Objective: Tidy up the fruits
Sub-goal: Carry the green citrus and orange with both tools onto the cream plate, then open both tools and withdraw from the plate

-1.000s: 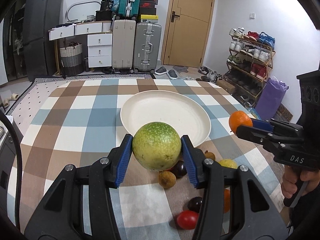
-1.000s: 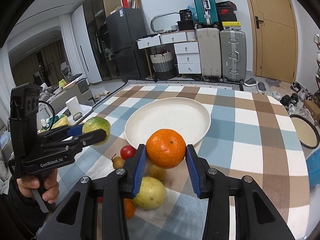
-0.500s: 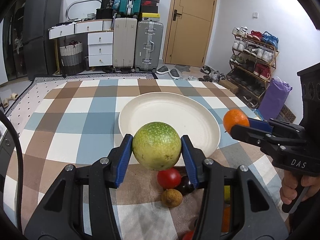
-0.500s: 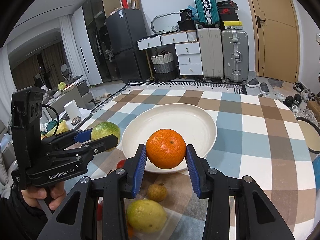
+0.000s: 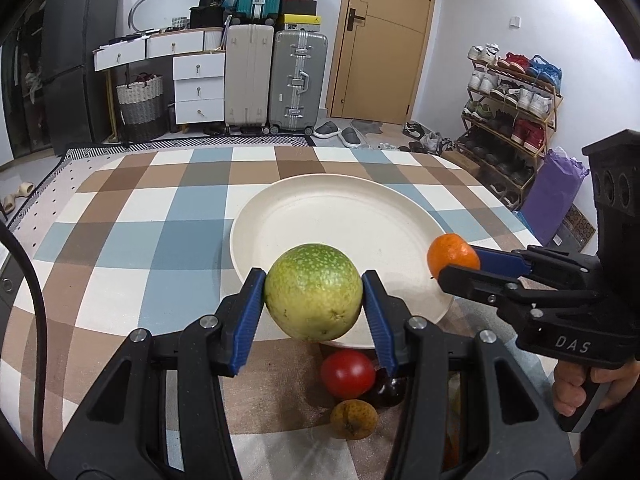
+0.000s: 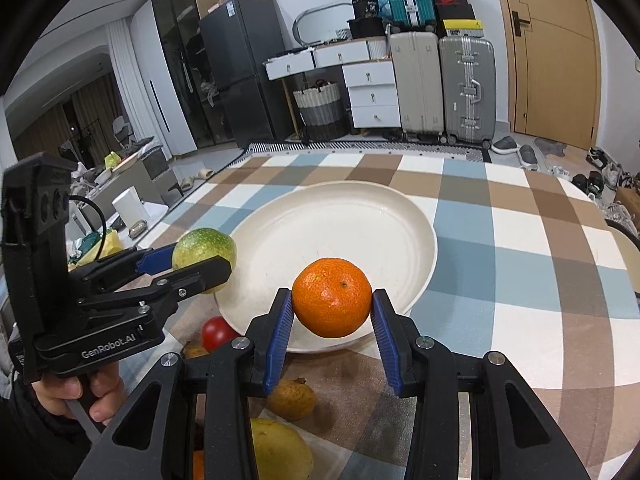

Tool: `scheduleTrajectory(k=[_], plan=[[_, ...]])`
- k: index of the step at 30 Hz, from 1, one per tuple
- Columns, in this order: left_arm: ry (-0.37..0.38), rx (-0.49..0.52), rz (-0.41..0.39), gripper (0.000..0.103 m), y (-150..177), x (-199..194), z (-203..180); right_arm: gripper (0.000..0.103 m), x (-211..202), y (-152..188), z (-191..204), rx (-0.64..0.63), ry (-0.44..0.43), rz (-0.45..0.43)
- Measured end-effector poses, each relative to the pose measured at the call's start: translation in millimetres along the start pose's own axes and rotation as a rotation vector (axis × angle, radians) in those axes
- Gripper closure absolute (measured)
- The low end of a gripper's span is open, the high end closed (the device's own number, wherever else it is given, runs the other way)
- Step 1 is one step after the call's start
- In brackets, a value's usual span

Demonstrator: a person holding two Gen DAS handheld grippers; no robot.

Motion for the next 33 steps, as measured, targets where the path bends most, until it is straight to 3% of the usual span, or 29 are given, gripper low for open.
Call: scheduleTrajectory(k=[11, 14, 17, 19, 22, 26, 27, 30, 33], plan=[[0.006, 0.005, 0.019, 0.057, 4, 6, -3, 0.061, 8, 7, -2, 0.008, 0.003, 0.023], [0.012, 0.004, 0.018, 0.056, 4, 6, -5, 0.053, 3, 5, -3, 0.014, -0.001, 0.001], [0.011, 0.000, 0.023, 0.047, 4, 6, -5, 0.053, -3, 3, -5, 0.015, 0.013, -0.017], [0.010, -0.004, 0.017, 0.035, 4, 5, -4, 0.050, -6, 3, -7, 0.013, 0.021, -0.022], [-0.003, -0.010, 0.002, 0.017, 4, -1, 0, 0.038, -13, 3, -9, 0.006, 0.043, -0.037], [-0.025, -0.003, -0.013, 0.010, 3, -11, 3, 0.017, -20, 1, -13, 0.019, 0.043, -0.061], [-0.033, -0.003, -0.018, 0.000, 3, -13, 4, 0.012, -22, 1, -14, 0.021, 0.044, -0.067], [-0.055, -0.006, -0.041, 0.000, 3, -22, 9, 0.001, -24, 2, -15, 0.018, 0.053, -0.080], [-0.058, -0.009, -0.046, 0.000, 4, -27, 13, 0.000, -26, 6, -15, 0.018, 0.048, -0.085]])
Point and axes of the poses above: each gripper's, at about its wrist camera, not at the fingertips, and x roughly the way its jaws point, z to its left, y to its underside, the point moved 8 cm from there along x, roughly the way its jaws point, and after that the axes turned 2 degrees about -y, right-handed, at the moved point
